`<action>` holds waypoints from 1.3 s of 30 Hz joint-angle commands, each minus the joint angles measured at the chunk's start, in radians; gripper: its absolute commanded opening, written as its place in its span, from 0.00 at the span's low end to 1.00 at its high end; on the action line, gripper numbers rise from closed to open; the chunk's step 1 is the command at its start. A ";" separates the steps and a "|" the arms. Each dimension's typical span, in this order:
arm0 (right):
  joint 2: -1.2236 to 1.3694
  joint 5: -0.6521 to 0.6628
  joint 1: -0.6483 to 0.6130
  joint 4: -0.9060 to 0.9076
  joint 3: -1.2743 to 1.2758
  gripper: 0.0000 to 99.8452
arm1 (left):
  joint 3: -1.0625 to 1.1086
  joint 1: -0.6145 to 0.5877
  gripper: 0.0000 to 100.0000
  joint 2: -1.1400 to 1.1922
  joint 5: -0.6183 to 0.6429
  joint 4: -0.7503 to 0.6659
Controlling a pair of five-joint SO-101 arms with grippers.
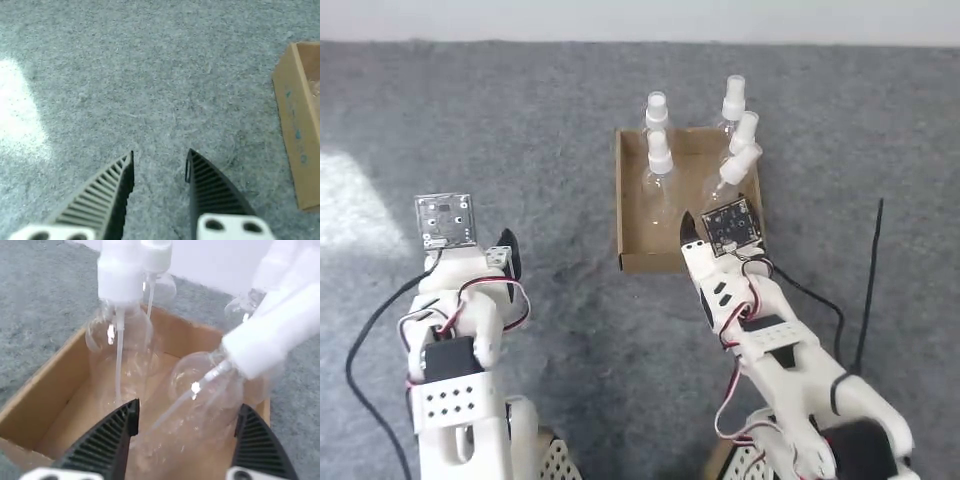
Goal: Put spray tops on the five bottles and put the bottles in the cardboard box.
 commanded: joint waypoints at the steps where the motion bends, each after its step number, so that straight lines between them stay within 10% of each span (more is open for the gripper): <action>1: -0.176 0.011 0.001 0.151 -0.018 0.26 | -0.007 0.000 0.15 -0.014 0.011 -0.029; 27: -1.047 0.014 -0.065 1.287 -0.238 0.25 | -0.005 0.000 0.15 -0.014 0.014 -0.029; 39: -1.300 0.080 0.104 1.469 -0.089 0.02 | -0.005 -0.005 0.15 -0.014 0.025 -0.029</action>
